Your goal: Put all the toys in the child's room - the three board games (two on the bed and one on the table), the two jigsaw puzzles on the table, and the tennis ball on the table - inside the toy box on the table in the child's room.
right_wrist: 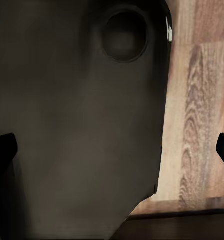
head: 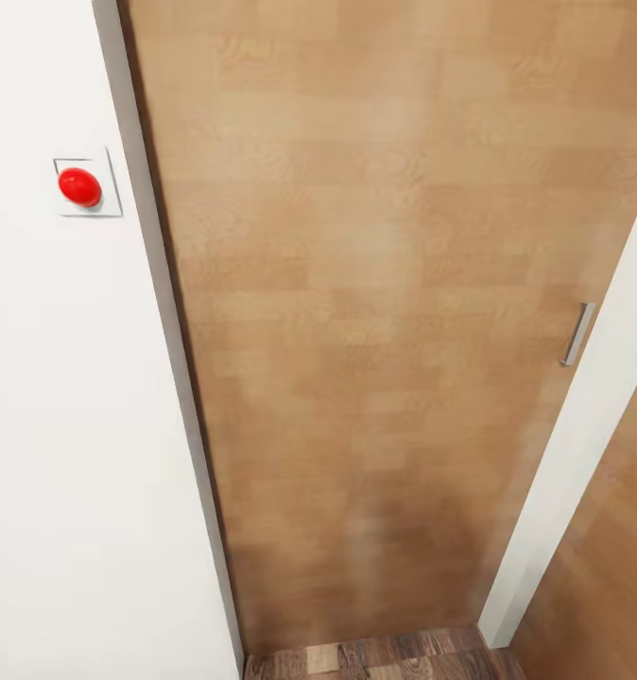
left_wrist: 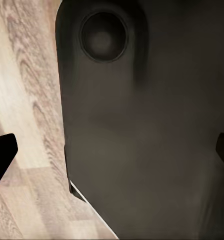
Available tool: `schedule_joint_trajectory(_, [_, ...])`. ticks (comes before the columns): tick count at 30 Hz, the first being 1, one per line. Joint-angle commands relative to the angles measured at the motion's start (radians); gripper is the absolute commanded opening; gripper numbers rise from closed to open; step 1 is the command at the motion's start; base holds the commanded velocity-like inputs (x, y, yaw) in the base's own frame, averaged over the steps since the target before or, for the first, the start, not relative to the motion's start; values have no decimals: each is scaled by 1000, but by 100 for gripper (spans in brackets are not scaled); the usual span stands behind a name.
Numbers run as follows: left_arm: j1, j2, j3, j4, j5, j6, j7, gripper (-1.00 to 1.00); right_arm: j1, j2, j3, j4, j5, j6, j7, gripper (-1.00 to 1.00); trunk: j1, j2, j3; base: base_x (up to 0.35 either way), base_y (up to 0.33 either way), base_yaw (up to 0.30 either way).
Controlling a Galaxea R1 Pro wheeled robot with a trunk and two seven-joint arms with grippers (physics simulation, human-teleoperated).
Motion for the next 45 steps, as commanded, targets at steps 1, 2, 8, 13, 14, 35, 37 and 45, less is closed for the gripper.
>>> schedule_joint_trajectory(1, [1,-6,-1,-2,-1,-6,-2,100,0,6,-2,1,-6,-6,-4,100,0,0,0,0,0,0])
schedule_joint_trajectory(2, [1,-11,0,-2,0,-11,-2,100,0,11,-2,1,-6,-6,-4,100,0,0,0,0,0,0])
schedule_joint_trajectory(8, [1,-15,-3,-3,-2,-15,-2,100,0,21,-7,2,-8,1,-5,100,0,0,0,0,0,0])
schedule_joint_trajectory(13, [1,-14,-3,-3,-3,-15,-2,100,0,21,-9,2,-9,2,-5,100,0,0,0,0,0,0])
schedule_joint_trajectory(14, [1,-14,-4,-3,-3,-15,-2,100,0,21,-9,2,-9,2,-5,100,-4,7,3,0,0,0])
schedule_joint_trajectory(35, [1,-5,-3,-2,-4,-73,-2,100,0,21,-3,1,-5,-7,-6,100,-84,154,68,0,0,0])
schedule_joint_trajectory(37, [1,-5,-2,-2,-4,-74,-2,100,0,21,-3,1,-5,-7,-6,100,-92,168,75,0,0,0])
schedule_joint_trajectory(45, [1,-5,3,-2,-3,-76,-1,100,0,18,-1,1,-4,-7,-6,100,-123,224,100,0,0,0])
